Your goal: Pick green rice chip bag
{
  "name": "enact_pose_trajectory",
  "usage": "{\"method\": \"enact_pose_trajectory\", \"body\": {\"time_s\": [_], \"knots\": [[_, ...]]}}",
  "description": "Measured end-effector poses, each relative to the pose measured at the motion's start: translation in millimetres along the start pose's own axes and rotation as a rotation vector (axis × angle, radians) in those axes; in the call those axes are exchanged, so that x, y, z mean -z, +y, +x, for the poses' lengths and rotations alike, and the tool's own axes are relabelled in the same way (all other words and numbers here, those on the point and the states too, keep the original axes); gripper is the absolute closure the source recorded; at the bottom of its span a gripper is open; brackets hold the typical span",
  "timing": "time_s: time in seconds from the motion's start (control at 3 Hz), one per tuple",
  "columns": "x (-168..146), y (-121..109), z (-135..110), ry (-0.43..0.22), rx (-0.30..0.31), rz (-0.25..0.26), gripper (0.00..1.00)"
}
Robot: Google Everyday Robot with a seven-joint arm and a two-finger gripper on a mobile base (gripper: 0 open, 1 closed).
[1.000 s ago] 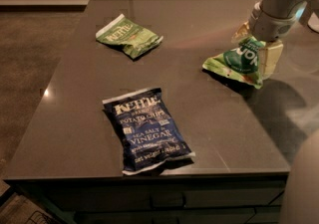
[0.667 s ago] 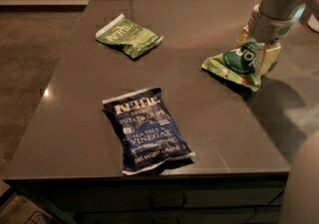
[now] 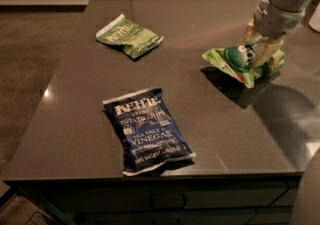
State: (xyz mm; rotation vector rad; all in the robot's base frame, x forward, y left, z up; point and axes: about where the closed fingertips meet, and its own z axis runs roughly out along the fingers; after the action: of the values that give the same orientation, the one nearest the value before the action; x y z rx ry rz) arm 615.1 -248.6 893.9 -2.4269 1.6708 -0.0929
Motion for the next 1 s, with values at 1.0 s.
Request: {"method": "enact_pose_trajectory", "body": {"time_s": [1.0], "knots": [[91.1, -12.2, -55.4, -0.187, -0.073, 0.153, 1.00]]}}
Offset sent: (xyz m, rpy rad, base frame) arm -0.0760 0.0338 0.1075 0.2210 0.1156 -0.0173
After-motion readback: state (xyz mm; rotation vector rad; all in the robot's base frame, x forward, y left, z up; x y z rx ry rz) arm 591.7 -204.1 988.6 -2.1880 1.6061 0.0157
